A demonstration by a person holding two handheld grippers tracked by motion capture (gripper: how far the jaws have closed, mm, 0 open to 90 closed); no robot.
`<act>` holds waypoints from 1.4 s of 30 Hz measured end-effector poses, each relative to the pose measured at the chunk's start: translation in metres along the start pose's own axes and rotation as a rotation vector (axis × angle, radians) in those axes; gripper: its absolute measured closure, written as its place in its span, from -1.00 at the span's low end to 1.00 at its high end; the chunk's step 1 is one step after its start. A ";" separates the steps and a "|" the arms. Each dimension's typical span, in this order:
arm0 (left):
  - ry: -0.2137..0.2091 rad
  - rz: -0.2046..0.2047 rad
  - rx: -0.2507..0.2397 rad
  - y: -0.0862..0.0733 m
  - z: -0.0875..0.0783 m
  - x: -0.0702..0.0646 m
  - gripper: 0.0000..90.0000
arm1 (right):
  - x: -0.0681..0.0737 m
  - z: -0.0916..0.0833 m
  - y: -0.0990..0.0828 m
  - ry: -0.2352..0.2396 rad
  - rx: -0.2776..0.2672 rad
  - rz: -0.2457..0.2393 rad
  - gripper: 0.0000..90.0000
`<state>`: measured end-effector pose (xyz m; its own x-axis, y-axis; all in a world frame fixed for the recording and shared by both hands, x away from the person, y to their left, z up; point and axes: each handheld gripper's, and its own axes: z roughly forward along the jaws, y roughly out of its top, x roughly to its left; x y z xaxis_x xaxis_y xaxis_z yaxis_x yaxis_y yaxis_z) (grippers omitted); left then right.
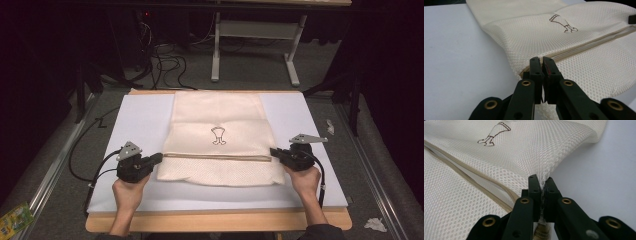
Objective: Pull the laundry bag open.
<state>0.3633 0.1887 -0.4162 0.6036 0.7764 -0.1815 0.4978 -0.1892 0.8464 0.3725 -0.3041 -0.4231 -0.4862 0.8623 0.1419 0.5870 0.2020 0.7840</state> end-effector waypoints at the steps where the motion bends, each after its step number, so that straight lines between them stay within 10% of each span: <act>1: 0.000 0.000 0.000 0.000 0.000 0.000 0.94 | 0.000 0.000 0.000 0.000 -0.001 -0.002 0.96; 42: 0.000 0.003 0.006 0.003 -0.005 0.007 0.94 | -0.012 -0.011 0.002 -0.039 -0.016 -0.002 0.97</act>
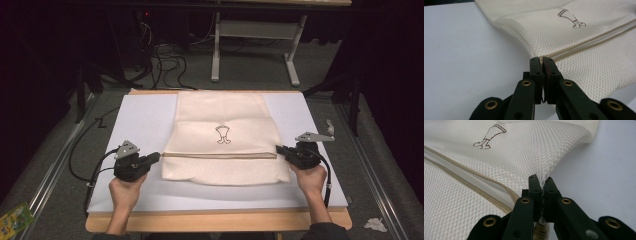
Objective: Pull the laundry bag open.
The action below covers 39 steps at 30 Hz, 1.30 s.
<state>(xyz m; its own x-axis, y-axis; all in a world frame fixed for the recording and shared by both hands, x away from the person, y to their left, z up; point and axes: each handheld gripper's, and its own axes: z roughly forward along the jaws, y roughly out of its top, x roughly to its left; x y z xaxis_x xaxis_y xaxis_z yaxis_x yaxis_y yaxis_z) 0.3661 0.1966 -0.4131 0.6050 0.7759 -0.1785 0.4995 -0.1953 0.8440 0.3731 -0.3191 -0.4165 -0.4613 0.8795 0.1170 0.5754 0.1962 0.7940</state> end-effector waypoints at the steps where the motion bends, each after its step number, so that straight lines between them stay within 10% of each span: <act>1: -0.016 0.001 -0.005 0.001 -0.001 0.000 0.94 | 0.000 -0.001 0.001 -0.001 -0.005 0.004 0.97; 39: -0.070 0.040 0.051 -0.005 0.016 -0.005 0.92 | -0.012 0.006 -0.028 0.026 0.038 0.058 0.92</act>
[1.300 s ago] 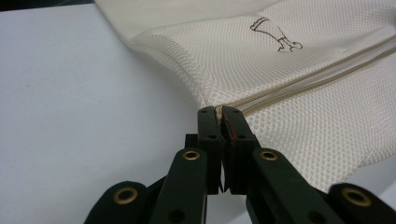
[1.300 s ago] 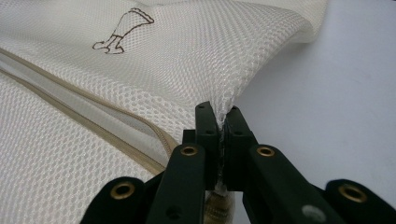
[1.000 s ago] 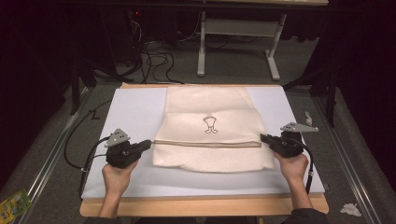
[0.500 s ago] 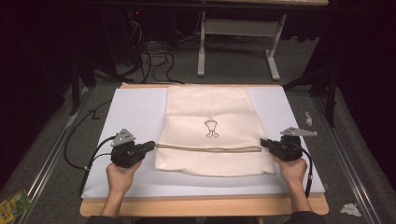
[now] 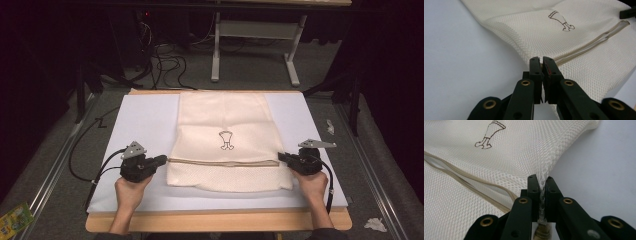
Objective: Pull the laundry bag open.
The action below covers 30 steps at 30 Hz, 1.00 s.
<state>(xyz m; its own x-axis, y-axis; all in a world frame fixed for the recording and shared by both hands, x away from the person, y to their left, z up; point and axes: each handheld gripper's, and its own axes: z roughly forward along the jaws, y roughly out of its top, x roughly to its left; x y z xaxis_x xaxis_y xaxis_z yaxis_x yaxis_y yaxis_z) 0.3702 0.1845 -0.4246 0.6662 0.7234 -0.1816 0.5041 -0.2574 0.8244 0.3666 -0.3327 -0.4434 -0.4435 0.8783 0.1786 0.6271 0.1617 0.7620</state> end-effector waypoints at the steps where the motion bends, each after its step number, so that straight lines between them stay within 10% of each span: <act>1: 0.001 0.003 0.004 0.000 0.000 0.000 0.92 | 0.000 0.000 0.000 0.001 0.001 0.001 0.92; 30: 0.020 -0.004 0.071 -0.013 0.007 -0.001 0.91 | 0.003 0.010 -0.007 -0.032 0.059 -0.028 0.70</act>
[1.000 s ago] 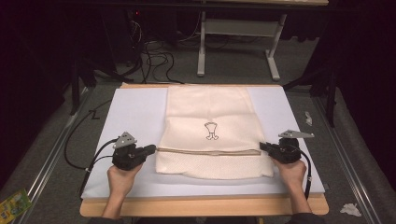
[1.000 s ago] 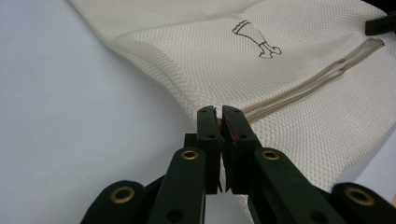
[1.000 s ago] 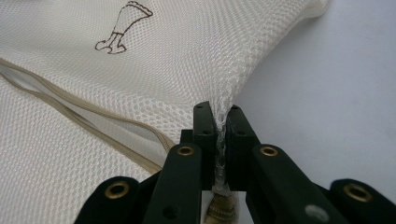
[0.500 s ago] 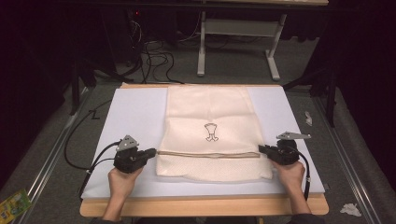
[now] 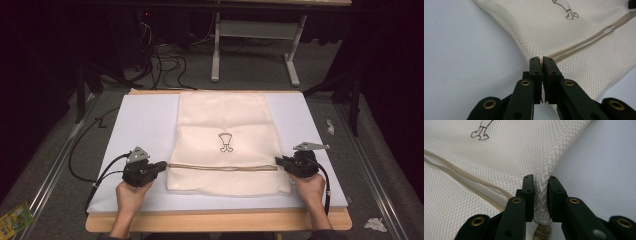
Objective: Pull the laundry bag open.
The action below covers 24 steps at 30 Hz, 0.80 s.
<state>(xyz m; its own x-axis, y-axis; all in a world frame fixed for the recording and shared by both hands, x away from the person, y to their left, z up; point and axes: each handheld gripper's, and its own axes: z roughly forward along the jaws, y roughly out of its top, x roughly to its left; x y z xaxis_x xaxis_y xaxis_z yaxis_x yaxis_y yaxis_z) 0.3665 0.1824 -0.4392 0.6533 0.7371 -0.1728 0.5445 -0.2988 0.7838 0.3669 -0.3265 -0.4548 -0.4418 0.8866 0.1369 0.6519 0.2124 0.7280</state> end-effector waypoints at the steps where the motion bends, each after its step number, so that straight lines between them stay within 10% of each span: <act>1: 0.003 0.000 -0.003 0.000 0.000 0.000 0.91 | 0.000 0.000 0.000 -0.004 -0.001 0.000 0.67; 24: 0.085 0.019 -0.102 0.003 -0.017 0.005 0.41 | -0.001 -0.028 0.007 -0.063 -0.104 -0.024 0.50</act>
<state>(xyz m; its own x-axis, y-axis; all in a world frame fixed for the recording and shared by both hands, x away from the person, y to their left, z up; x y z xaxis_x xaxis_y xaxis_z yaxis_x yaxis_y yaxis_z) 0.3619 0.1956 -0.4277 0.6132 0.7823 -0.1097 0.4734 -0.2527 0.8438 0.3543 -0.3372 -0.4310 -0.4152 0.9063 0.0785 0.5723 0.1931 0.7970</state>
